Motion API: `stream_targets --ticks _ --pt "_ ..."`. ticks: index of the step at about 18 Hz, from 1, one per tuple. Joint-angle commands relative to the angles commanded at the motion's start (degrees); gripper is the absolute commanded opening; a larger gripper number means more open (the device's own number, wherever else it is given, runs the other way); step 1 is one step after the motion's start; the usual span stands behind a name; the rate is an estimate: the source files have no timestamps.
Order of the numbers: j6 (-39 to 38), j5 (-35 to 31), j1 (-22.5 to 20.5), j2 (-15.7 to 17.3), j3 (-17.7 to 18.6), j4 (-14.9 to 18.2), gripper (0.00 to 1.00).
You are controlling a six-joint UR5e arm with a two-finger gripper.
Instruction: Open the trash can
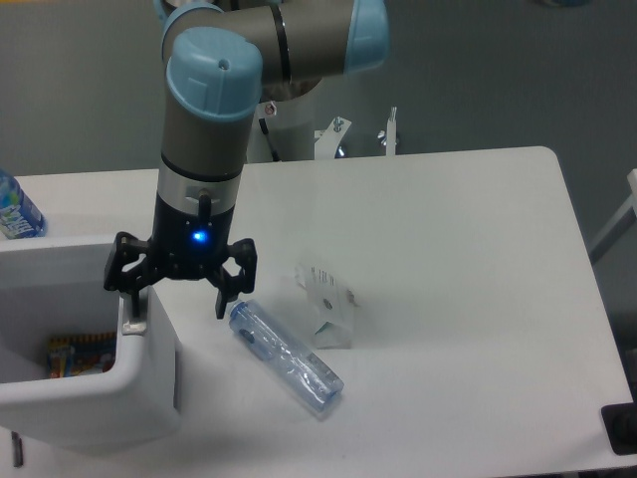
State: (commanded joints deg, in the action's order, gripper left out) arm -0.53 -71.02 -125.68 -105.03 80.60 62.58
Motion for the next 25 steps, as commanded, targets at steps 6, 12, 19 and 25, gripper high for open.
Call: stream_targets --ticks 6,12,19,25 --pt "0.2 -4.4 -2.5 0.9 -4.3 0.2 1.0" --pt "2.0 -13.4 -7.9 3.1 -4.3 0.8 1.0" --pt "19.3 -20.4 -12.8 6.3 1.1 3.9 1.0" --pt "29.4 -20.5 -16.7 9.1 5.2 3.9 1.0"
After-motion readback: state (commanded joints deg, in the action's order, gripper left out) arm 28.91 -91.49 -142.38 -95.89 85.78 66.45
